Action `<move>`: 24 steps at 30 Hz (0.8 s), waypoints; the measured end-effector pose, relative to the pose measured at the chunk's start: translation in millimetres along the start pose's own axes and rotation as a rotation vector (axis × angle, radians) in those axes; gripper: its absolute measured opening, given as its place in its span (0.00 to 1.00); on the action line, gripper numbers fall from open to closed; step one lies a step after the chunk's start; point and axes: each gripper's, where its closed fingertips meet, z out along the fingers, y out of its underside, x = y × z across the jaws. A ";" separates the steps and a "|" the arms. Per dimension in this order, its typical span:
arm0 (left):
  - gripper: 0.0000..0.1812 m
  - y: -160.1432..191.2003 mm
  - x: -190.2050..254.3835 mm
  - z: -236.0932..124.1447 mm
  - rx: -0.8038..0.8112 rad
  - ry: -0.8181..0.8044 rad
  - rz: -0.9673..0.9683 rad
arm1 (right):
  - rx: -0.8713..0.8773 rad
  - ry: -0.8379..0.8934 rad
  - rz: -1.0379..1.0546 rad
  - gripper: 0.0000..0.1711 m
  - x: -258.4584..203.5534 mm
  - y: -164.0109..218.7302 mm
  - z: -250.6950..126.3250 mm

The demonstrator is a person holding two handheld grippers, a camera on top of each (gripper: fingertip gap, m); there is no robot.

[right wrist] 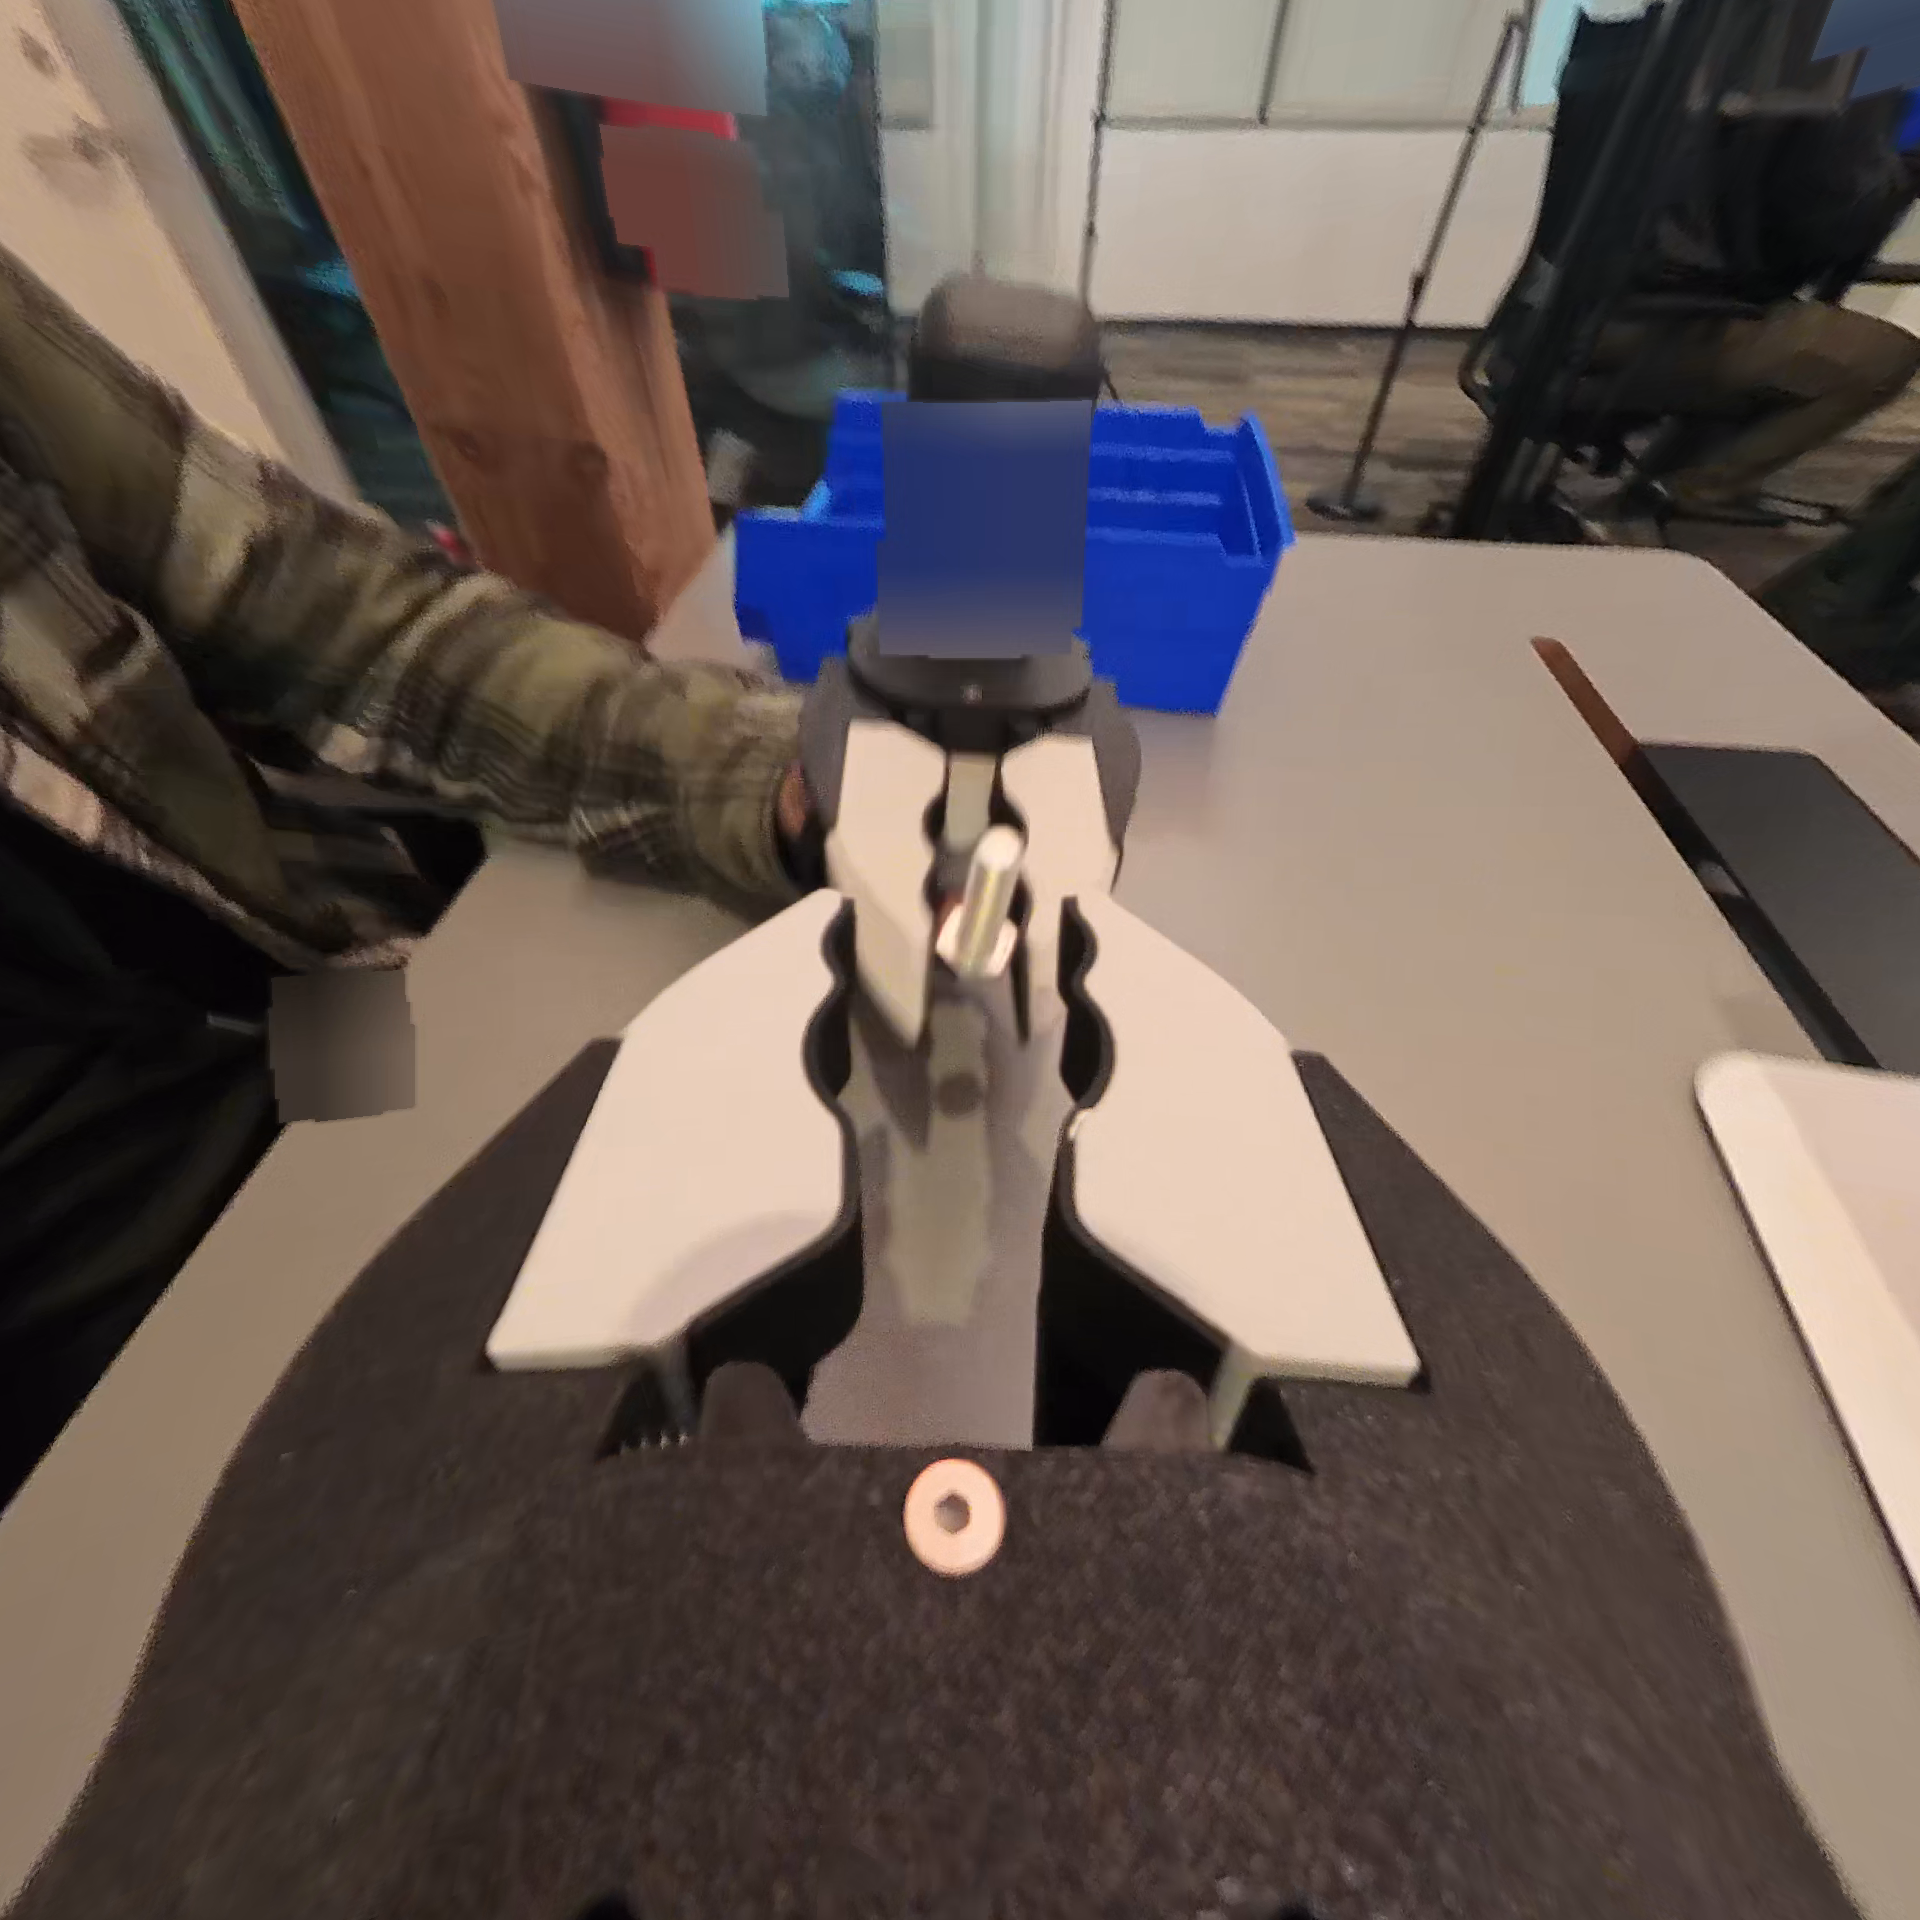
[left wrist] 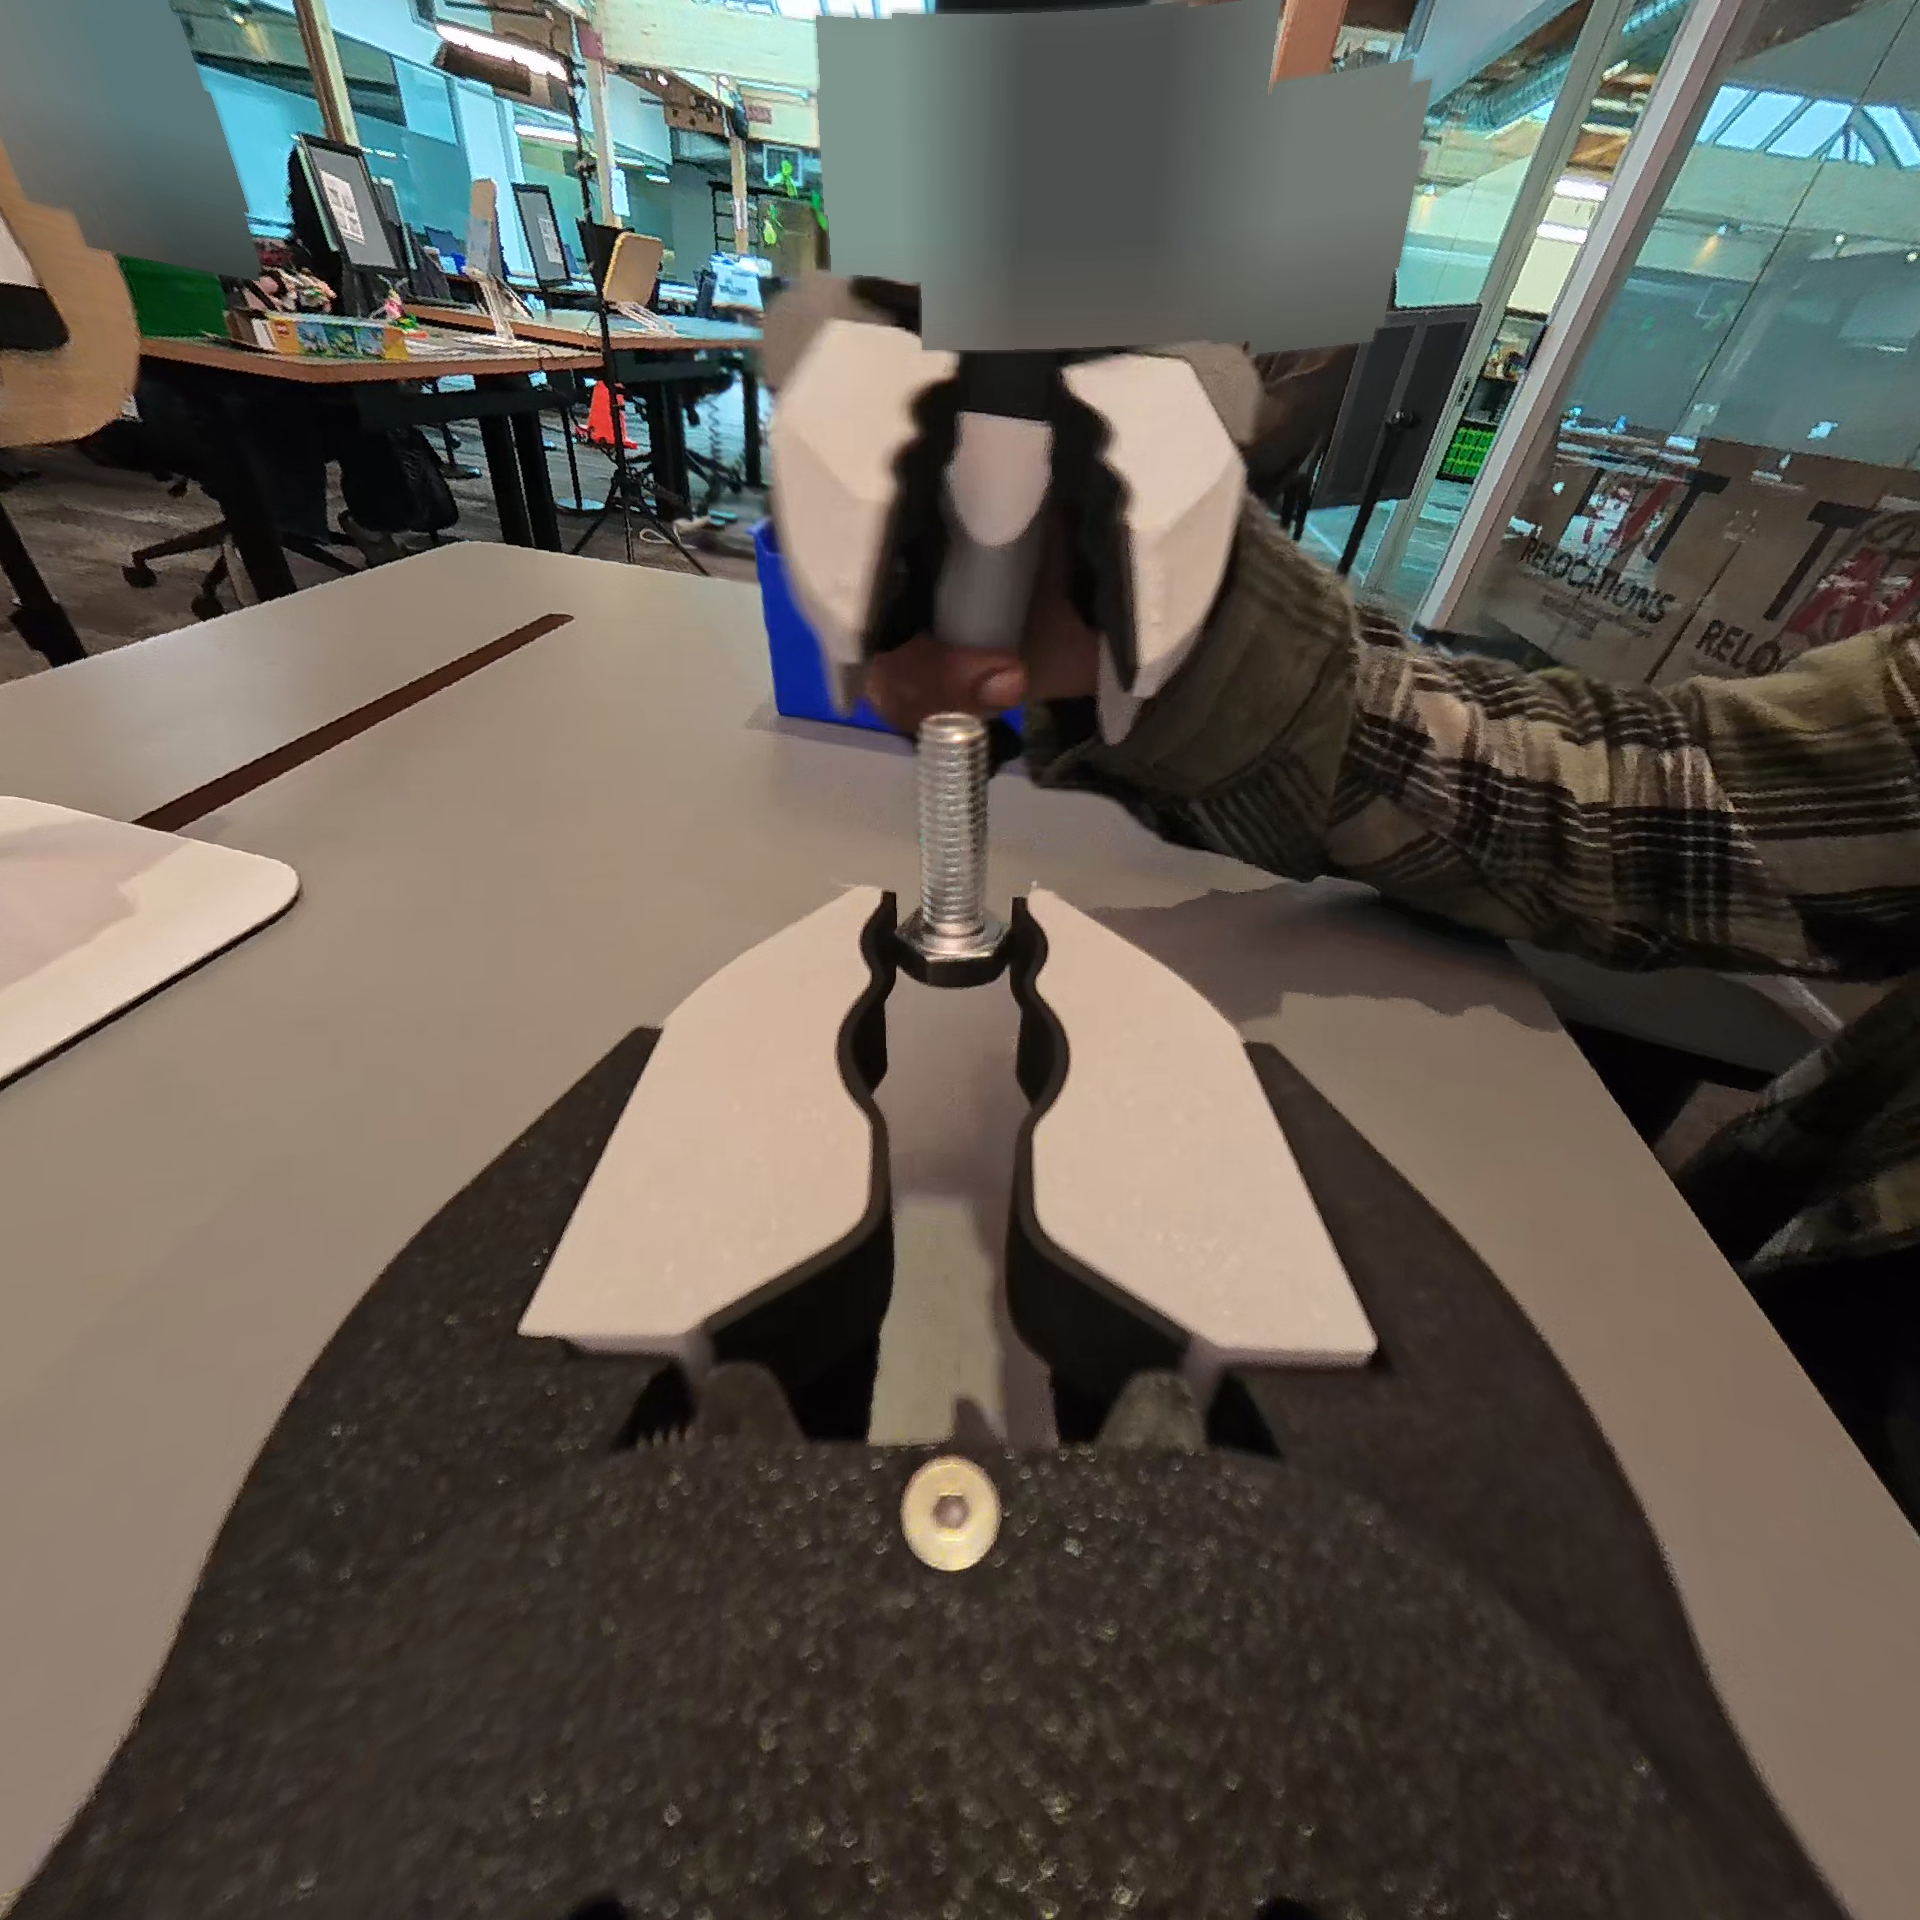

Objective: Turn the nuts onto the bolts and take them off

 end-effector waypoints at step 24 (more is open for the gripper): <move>0.11 3.1 1.3 -6.7 0.064 -0.012 0.013 | -0.656 0.101 0.140 0.10 -40.5 177.3 -38.6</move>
